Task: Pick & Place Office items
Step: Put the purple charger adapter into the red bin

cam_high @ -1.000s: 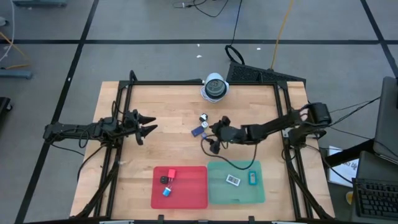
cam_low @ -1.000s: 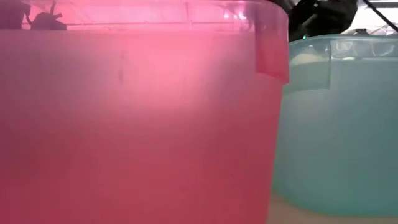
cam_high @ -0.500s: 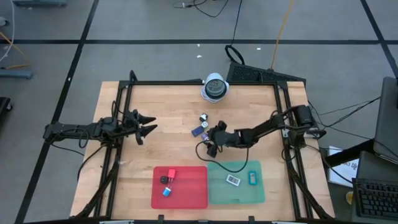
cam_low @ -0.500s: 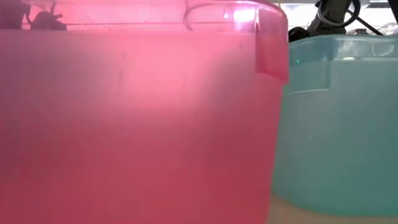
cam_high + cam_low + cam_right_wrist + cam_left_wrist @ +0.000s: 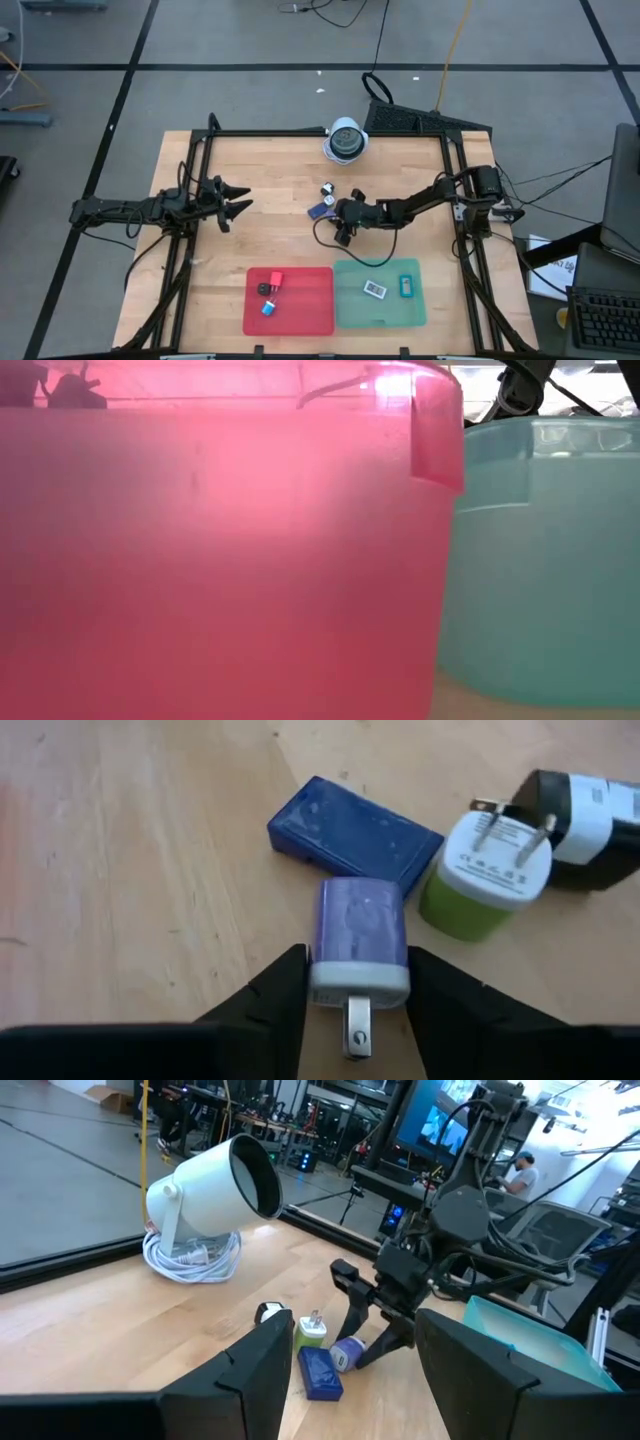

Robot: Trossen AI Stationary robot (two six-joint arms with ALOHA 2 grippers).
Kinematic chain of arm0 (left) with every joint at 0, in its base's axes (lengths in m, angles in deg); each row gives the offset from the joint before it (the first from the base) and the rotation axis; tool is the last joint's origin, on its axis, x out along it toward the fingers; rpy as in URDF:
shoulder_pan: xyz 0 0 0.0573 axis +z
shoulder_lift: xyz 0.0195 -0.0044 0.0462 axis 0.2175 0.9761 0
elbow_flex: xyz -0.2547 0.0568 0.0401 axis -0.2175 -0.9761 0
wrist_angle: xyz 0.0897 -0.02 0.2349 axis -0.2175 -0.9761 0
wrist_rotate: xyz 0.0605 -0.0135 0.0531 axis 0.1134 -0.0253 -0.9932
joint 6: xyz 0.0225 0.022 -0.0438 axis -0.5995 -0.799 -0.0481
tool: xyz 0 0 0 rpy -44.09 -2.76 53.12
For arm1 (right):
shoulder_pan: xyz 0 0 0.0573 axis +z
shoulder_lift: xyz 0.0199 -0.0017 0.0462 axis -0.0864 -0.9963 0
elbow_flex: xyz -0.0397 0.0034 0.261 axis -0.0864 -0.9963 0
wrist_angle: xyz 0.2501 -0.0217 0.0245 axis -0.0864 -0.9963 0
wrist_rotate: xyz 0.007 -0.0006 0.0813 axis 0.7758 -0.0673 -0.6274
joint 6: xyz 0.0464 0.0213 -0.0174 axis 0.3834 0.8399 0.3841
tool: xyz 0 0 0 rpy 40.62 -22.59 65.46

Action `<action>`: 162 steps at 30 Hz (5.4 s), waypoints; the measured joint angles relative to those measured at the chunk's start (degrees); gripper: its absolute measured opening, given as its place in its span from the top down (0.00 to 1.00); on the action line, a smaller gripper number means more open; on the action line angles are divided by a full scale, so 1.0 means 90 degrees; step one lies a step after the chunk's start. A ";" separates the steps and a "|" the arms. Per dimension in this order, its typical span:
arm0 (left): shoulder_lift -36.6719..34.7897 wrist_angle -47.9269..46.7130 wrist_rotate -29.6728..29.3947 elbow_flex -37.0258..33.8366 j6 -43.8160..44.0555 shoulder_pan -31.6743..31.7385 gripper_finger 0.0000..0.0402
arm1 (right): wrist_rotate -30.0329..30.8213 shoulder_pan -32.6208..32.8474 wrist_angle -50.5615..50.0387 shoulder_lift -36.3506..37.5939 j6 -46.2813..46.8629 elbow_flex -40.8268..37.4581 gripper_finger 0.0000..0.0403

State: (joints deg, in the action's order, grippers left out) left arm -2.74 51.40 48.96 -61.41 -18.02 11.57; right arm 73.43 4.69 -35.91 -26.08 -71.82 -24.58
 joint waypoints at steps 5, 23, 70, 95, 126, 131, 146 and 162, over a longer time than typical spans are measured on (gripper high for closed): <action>0.0000 -0.0001 -0.0002 0.0000 -0.0044 0.0000 0.47 | -0.0011 -0.0006 -0.0003 0.0002 -0.0540 0.0000 0.68; -0.0001 0.0187 -0.0279 0.0000 0.0390 0.0000 0.47 | 0.0036 0.0173 -0.0996 0.2799 -0.2788 -0.0574 0.68; 0.9051 0.2716 0.1057 0.4055 0.2137 0.0121 0.31 | 0.0677 0.0798 0.2617 0.1322 -0.5353 -0.0910 0.67; 0.9326 0.3489 0.1491 0.4308 0.2287 0.0103 0.35 | 0.1034 0.0788 0.2920 0.1327 -0.5365 -0.0877 0.67; 0.9316 0.3466 0.1181 0.4302 0.1746 0.0226 0.65 | 0.1183 0.0784 0.3110 0.1322 -0.5443 -0.0894 0.67; 0.9316 0.3435 0.1315 0.4294 0.1299 0.0327 0.67 | 0.1145 0.0785 0.3030 0.1322 -0.5214 -0.0892 0.61; 0.9326 0.3421 0.1655 0.4294 0.1121 0.0924 0.67 | 0.0645 0.0791 0.1356 0.2572 -0.3147 -0.0877 0.50; 0.8619 0.3031 0.4029 0.4300 -0.0857 -0.0434 0.67 | 0.0709 0.0320 0.1815 0.4635 -0.2660 -0.2601 0.57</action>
State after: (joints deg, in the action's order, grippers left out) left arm 74.83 78.68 85.22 -22.71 -25.74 7.66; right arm 79.81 7.57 -19.58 15.63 -95.76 -47.98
